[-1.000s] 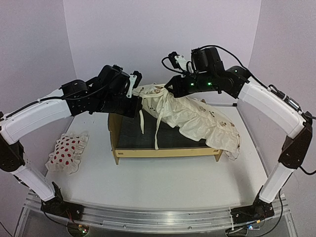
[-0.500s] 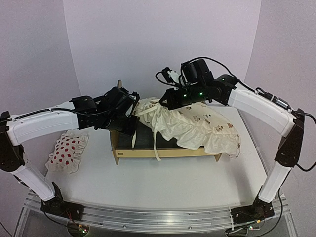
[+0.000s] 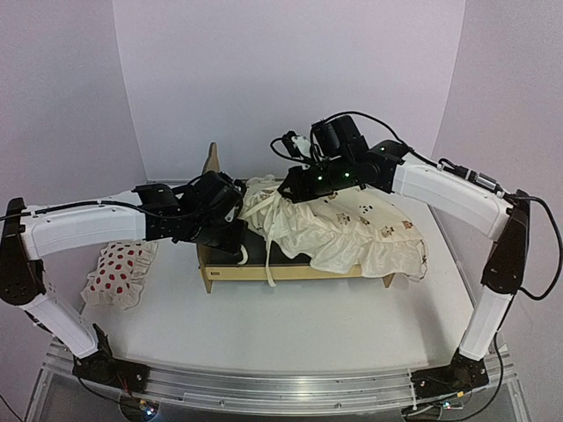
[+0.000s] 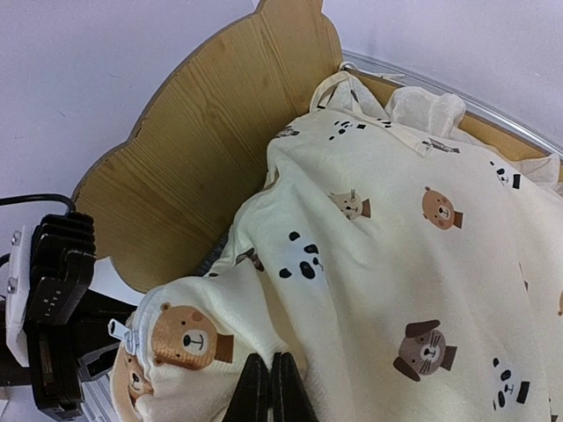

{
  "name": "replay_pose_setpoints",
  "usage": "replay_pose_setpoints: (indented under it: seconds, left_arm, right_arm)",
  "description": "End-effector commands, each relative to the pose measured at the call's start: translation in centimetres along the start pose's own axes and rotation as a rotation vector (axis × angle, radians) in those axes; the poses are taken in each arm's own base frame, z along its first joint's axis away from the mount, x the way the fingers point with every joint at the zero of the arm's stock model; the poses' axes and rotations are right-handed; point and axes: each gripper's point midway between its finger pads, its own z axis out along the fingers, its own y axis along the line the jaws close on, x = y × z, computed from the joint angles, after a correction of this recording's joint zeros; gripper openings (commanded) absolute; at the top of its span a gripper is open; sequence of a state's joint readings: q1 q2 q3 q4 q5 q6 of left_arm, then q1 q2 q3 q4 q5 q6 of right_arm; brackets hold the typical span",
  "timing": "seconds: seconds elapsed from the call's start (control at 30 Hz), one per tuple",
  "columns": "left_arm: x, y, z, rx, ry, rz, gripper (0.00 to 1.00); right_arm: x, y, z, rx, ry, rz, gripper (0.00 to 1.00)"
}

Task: Set up the pet bed

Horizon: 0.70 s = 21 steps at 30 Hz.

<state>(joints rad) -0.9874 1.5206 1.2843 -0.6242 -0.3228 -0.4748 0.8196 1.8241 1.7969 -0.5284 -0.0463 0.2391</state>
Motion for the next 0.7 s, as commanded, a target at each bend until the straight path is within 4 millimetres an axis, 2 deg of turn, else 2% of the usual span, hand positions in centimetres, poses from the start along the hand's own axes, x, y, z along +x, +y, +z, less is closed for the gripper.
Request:
replay_pose_setpoints:
  seconds: [0.0, 0.2, 0.4, 0.67]
  left_arm:
    - [0.3, -0.5, 1.1, 0.018, -0.014, -0.046, 0.0]
    - [0.1, -0.8, 2.5, 0.006, -0.024, -0.075, 0.0]
    - [-1.7, -3.0, 2.9, 0.077, -0.038, -0.089, 0.0]
    - [-3.9, -4.6, 2.5, 0.122, -0.06, -0.13, 0.01]
  right_arm:
    - [-0.3, -1.4, 1.3, 0.065, -0.027, 0.009, 0.0]
    - [-0.3, -3.1, 2.1, 0.156, -0.036, -0.021, 0.0]
    - [-1.3, -5.6, 0.9, 0.309, -0.079, -0.08, 0.0]
    - [-1.4, -6.9, 0.4, 0.394, -0.084, -0.136, 0.0]
